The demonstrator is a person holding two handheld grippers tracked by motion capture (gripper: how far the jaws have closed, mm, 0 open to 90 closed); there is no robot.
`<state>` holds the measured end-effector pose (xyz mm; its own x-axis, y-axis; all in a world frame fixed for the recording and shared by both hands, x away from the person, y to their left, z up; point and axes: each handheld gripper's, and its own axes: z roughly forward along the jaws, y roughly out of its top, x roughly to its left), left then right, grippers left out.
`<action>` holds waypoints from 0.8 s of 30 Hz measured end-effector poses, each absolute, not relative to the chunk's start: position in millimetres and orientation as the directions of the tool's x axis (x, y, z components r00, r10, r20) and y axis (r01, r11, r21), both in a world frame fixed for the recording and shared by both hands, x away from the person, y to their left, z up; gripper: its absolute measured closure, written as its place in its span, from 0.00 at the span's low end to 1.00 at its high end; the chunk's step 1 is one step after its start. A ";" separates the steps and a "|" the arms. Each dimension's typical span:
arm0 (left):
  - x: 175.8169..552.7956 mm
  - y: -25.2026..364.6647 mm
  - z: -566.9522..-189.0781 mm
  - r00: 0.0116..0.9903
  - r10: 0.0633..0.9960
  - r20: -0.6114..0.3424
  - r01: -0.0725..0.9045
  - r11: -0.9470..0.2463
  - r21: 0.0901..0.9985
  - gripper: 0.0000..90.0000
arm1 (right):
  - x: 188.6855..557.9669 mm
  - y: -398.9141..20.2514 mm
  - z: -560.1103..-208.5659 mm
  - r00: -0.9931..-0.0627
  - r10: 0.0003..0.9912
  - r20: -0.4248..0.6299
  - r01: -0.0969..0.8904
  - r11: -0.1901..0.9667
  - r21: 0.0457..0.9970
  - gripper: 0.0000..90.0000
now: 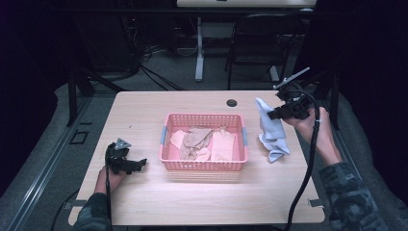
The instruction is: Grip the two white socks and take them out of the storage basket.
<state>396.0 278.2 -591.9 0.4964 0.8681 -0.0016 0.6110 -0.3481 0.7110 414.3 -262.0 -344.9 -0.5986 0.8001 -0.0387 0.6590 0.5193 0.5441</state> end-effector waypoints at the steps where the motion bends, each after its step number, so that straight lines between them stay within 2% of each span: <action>1: 396.0 278.2 -592.0 0.496 0.868 -0.002 0.611 -0.348 0.711 0.00 | 414.1 -265.2 -345.5 -0.596 0.802 -0.039 0.661 0.518 0.543 0.89; 13: 395.9 278.0 -592.0 0.494 0.869 -0.003 0.612 -0.345 0.711 0.00 | 415.2 -288.0 -364.2 -0.558 0.830 -0.021 0.695 0.481 0.534 0.89; 24: 395.9 278.0 -592.0 0.495 0.869 -0.003 0.612 -0.346 0.711 0.00 | 424.2 -301.1 -401.8 -0.527 0.849 0.023 0.743 0.448 0.497 0.88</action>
<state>395.9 278.0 -592.0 0.4945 0.8692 -0.0032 0.6120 -0.3456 0.7113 424.2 -301.1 -401.8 -0.5275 0.8492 0.0235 0.7433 0.4480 0.4967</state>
